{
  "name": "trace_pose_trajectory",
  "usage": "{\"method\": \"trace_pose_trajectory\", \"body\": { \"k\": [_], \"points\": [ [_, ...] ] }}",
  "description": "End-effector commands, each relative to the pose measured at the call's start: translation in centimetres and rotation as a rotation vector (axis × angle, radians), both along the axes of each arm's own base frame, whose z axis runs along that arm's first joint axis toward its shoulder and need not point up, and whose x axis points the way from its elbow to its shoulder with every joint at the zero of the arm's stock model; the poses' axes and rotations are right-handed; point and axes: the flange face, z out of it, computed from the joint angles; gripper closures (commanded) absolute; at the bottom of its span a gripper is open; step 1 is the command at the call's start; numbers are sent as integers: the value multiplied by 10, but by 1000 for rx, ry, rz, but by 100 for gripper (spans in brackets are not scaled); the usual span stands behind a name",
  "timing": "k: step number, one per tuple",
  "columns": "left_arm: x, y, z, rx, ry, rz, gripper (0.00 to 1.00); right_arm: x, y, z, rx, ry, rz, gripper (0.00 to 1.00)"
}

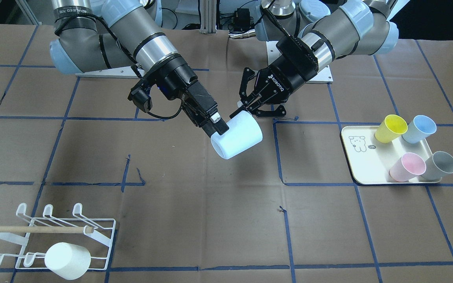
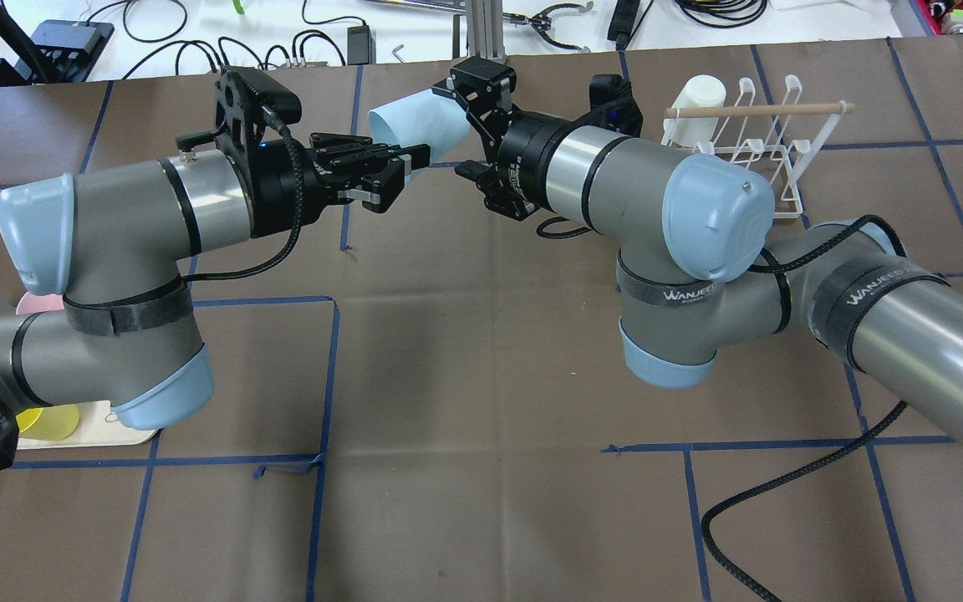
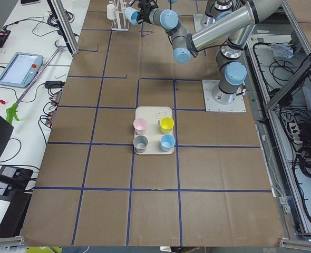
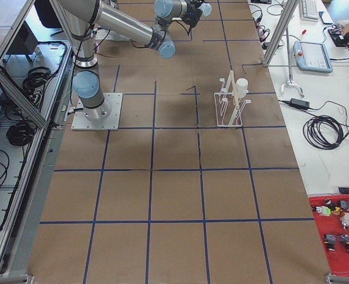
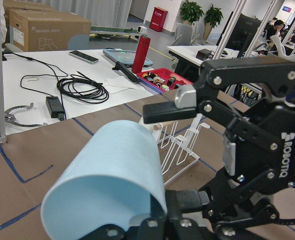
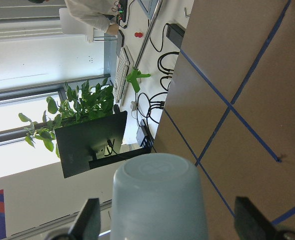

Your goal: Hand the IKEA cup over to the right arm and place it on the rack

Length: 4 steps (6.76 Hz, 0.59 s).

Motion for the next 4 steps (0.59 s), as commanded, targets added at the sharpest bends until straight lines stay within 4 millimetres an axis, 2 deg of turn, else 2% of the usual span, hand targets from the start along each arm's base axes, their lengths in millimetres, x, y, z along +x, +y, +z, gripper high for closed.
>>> {"method": "trace_pose_trajectory", "body": {
  "k": [1,3,4],
  "points": [
    [0,0,0,2,2,0,100,18,-13,-2,-2,2,15,7],
    [0,0,0,12,9,6,100,25,-19,-3,-6,11,3,7],
    [0,0,0,12,9,6,100,24,-18,-4,-4,10,2,11]
  ]
}}
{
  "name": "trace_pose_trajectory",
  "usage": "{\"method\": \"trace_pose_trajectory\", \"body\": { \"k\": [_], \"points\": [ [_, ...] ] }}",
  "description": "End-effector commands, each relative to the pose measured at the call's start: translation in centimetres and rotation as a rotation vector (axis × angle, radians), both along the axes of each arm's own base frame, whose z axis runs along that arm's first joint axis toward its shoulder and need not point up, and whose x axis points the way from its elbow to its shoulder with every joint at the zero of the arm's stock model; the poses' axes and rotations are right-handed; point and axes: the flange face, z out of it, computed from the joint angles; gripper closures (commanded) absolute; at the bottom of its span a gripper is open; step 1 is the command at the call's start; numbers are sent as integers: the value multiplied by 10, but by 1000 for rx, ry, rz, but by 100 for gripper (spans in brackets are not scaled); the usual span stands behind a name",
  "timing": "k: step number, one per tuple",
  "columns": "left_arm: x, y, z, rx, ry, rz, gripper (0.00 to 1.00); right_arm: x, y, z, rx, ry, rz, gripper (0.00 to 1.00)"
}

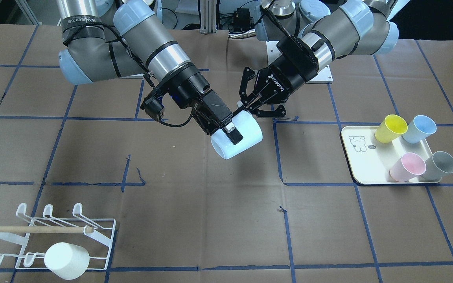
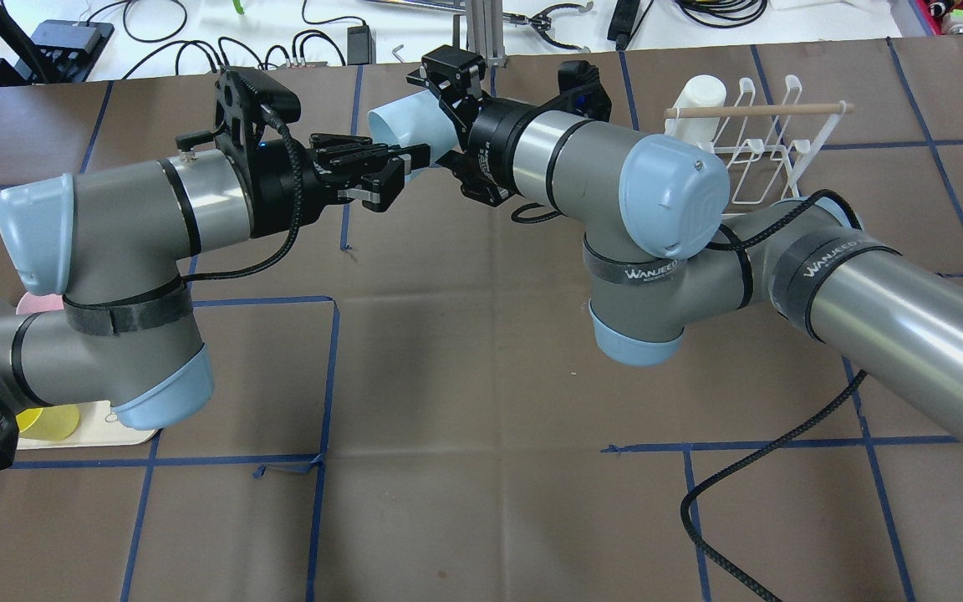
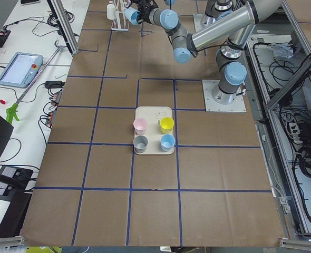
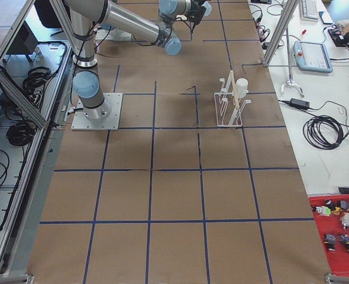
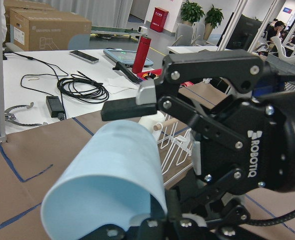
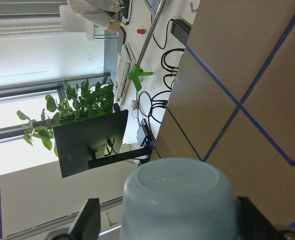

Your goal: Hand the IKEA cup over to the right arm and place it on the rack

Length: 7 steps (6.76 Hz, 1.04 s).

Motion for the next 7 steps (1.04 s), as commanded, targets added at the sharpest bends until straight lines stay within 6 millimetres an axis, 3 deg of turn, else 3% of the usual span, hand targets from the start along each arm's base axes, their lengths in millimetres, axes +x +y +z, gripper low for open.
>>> {"method": "trace_pose_trajectory", "body": {
  "k": [1,3,4,5,6,7],
  "points": [
    [0,0,0,3,2,1,100,2,0,-2,5,-3,3,22],
    [0,0,1,0,1,3,100,2,0,-2,8,-5,7,49],
    [0,-1,3,-5,-2,5,75,2,0,-2,10,-5,7,56],
    [0,-1,3,23,17,19,33,2,0,-2,10,-5,7,59],
    [0,-1,3,62,42,38,1,1,0,-2,10,-5,7,61],
    [0,1,7,73,61,55,1,2,0,-2,9,-5,9,61]
  ]
}}
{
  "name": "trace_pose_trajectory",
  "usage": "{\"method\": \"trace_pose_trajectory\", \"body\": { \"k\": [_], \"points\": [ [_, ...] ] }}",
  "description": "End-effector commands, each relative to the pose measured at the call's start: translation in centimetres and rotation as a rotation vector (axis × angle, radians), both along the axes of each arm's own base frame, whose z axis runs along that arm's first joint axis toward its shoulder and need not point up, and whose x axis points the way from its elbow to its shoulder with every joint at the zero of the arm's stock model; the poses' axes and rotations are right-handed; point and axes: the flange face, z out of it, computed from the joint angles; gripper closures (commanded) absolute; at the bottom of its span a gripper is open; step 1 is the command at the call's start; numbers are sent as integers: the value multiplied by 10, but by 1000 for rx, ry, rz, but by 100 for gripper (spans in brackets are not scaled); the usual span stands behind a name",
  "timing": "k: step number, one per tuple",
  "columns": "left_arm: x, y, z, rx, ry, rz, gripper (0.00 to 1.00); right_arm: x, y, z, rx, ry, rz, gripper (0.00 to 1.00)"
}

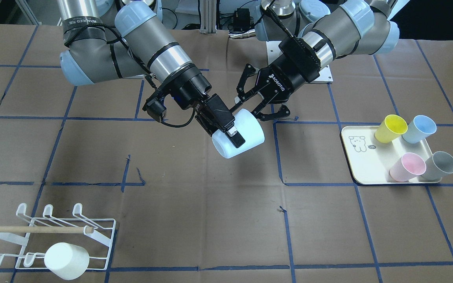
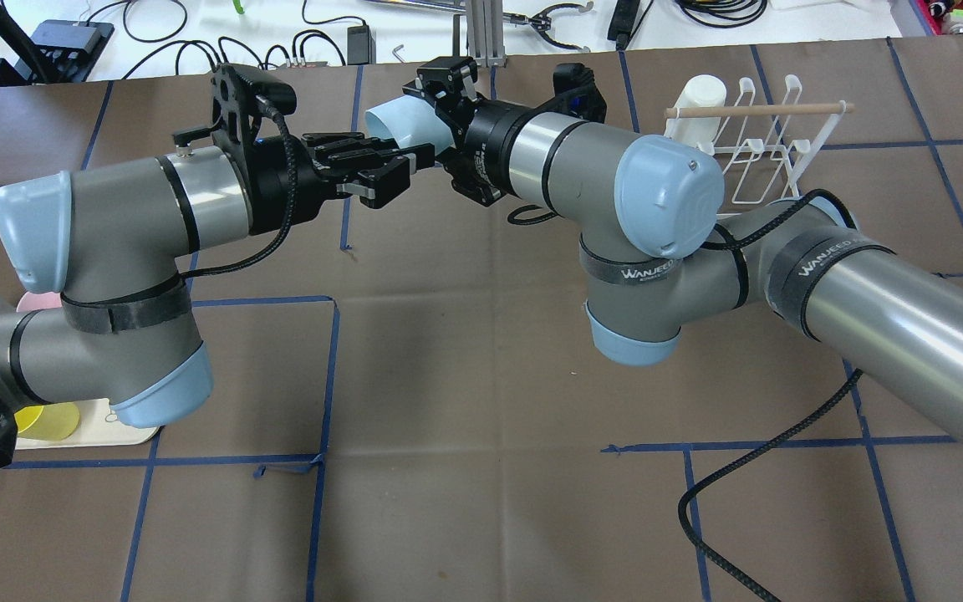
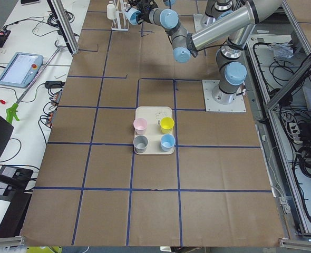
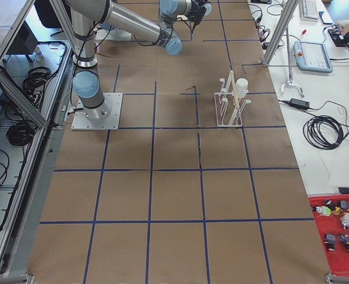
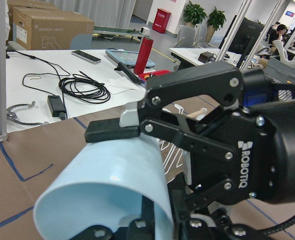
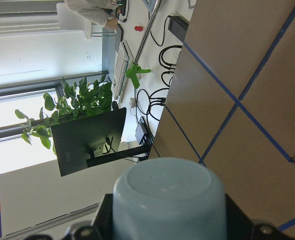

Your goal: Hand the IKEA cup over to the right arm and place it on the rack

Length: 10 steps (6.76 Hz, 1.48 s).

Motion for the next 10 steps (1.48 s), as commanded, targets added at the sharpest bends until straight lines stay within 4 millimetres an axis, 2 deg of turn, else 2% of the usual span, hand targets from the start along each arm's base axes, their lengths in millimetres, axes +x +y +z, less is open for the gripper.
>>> {"method": "trace_pose_trajectory", "body": {
  "k": [1,2,3,4,5,6,8,9,10],
  "points": [
    [5,3,11,-3,21,35,1,0,-2,0,-5,4,0,61],
    [30,-3,11,-5,4,107,1,-6,-7,2,-14,7,-9,63],
    [67,-10,16,-14,-16,213,1,-23,-18,3,-17,6,-41,65],
    [93,-10,26,-18,-21,277,1,-58,-42,10,-51,17,-102,69],
    [102,-16,23,39,-54,330,1,-88,-59,18,-131,91,-118,75],
    [116,-30,21,88,-170,463,1,-114,-69,19,-202,187,-118,78],
    [119,-57,40,285,-310,555,1,-174,-88,16,-326,402,-121,78],
    [113,-72,51,410,-387,591,1,-196,-92,18,-369,484,-121,78],
    [101,-94,55,515,-480,630,1,-216,-97,13,-384,572,-142,84]
  ]
}}
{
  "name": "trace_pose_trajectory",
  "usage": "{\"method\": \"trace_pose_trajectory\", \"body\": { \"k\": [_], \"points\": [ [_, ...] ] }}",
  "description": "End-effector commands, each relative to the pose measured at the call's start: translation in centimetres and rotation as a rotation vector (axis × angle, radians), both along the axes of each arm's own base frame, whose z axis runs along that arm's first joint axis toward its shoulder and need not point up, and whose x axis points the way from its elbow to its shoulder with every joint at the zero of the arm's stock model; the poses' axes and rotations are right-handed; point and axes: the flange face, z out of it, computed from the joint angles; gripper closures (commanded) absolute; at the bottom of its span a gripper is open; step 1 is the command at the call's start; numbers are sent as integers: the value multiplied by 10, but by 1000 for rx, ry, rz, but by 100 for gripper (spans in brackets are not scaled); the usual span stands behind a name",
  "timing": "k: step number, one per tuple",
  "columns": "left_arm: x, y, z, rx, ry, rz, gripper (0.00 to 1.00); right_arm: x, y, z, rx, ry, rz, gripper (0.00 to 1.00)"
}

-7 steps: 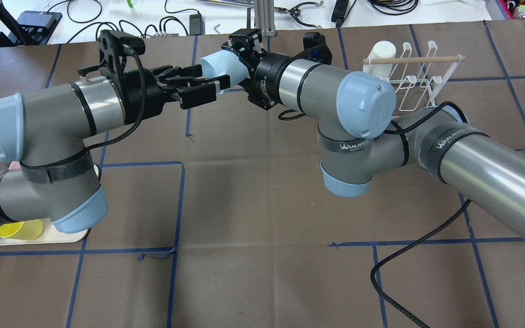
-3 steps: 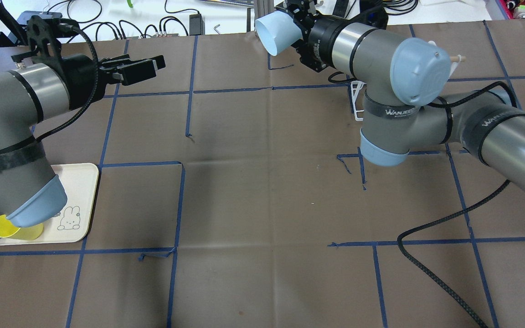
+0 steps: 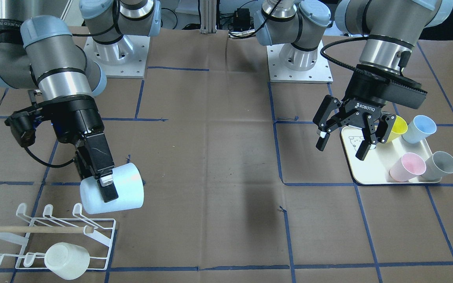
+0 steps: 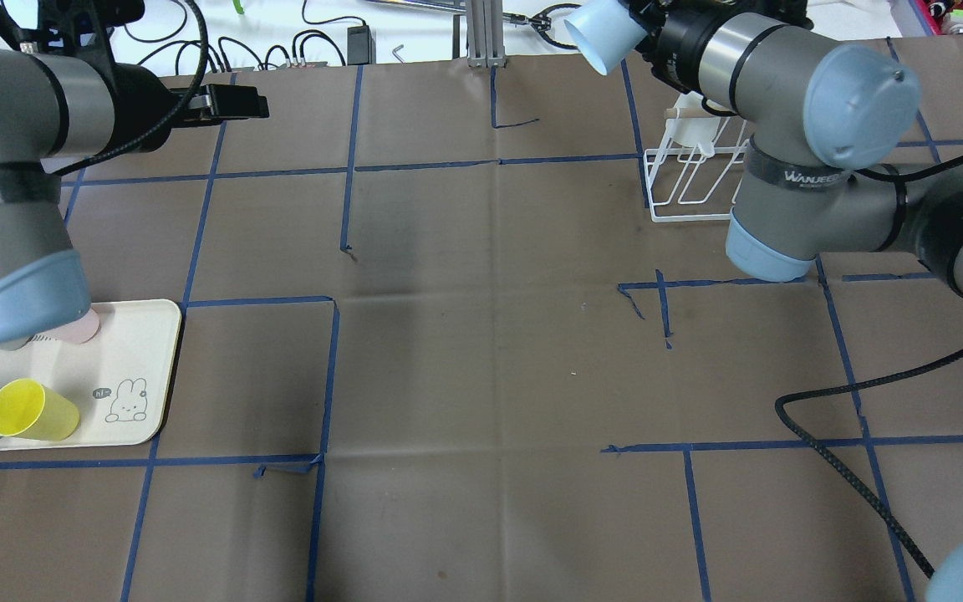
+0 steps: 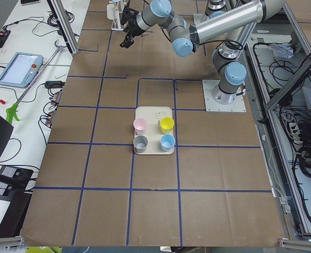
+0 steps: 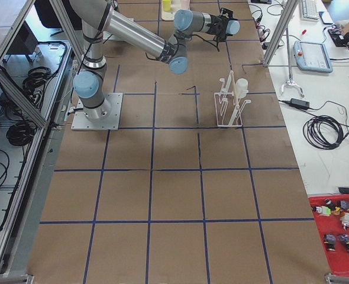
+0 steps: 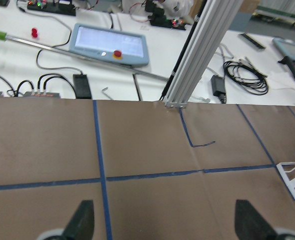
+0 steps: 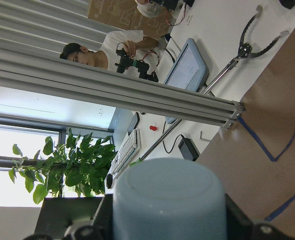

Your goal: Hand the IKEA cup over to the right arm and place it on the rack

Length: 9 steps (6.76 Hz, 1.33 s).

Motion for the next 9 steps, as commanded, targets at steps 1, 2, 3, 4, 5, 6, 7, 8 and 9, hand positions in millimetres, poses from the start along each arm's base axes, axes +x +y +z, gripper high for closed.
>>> {"method": "trace_pose_trajectory", "body": {
  "k": [1,2,3,4,5,6,7,8,9],
  "points": [
    [-36,-31,6,278,-180,36,1,-56,-12,-8,-37,251,-126,85],
    [-53,-27,21,395,-223,13,1,-76,-15,-9,-64,407,-122,85],
    [-55,-4,39,516,-223,-2,1,-98,-18,-13,-78,534,-98,85],
    [-55,11,40,562,-227,-11,1,-120,-27,-29,-87,663,-63,85],
    [-55,16,38,571,-229,-13,1,-144,-33,-40,-123,748,-63,85],
    [-55,16,39,561,-226,-8,1,-165,-42,-47,-155,836,-56,85],
    [-53,16,40,559,-224,-2,1,-182,-56,-49,-177,925,-41,85],
    [-53,17,36,576,-215,13,1,-186,-64,-63,-204,981,-31,85],
    [-52,24,36,579,-212,25,1,-186,-66,-76,-207,983,-32,85]
  ]
}}
